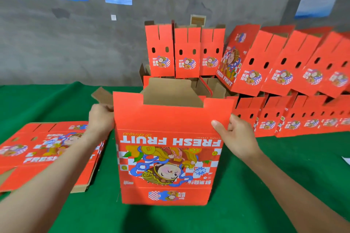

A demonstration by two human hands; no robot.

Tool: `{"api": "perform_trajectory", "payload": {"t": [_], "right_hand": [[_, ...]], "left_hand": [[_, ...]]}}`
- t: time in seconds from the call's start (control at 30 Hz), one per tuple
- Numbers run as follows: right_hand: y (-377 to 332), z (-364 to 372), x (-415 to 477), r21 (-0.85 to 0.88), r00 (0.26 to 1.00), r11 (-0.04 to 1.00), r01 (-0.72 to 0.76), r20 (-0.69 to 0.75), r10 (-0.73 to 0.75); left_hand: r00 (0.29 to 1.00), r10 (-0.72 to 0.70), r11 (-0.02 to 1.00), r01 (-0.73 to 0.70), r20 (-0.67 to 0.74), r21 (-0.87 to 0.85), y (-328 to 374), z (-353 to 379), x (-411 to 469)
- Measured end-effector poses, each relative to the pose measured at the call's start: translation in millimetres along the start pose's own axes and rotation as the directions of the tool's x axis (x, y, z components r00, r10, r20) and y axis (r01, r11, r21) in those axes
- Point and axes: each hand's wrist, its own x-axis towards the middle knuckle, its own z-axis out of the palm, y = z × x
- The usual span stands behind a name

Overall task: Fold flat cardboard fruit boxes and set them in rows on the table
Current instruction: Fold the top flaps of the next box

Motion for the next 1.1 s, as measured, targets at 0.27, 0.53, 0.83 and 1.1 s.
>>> {"api": "perform_trajectory", "payload": {"t": [0.27,0.53,0.83,1.1], "right_hand": [[8,5,6,0.108,0.992,0.989,-0.100,-0.072,0.108],[37,31,15,0.061,0.962,0.960,-0.273,0.021,0.272],[27,35,15,-0.206,0.983,0.967,-0.147,0.078,0.166],[-2,53,44,-0.393,0.802,0.818,0.419,0.583,-0.131]], "left_hand": [[0.929,-0.243,0.905,0.114,-0.279,-0.409,-14,31,-39],[0.957,0.163,0.986,-0.169,-0.241,-0.005,-17,38,-63],[0.944,0.323,0.927,-0.302,-0.065,0.223,-16,38,-60],[0.931,0.365,0.892,-0.357,0.022,0.277,-9,34,-56]]}}
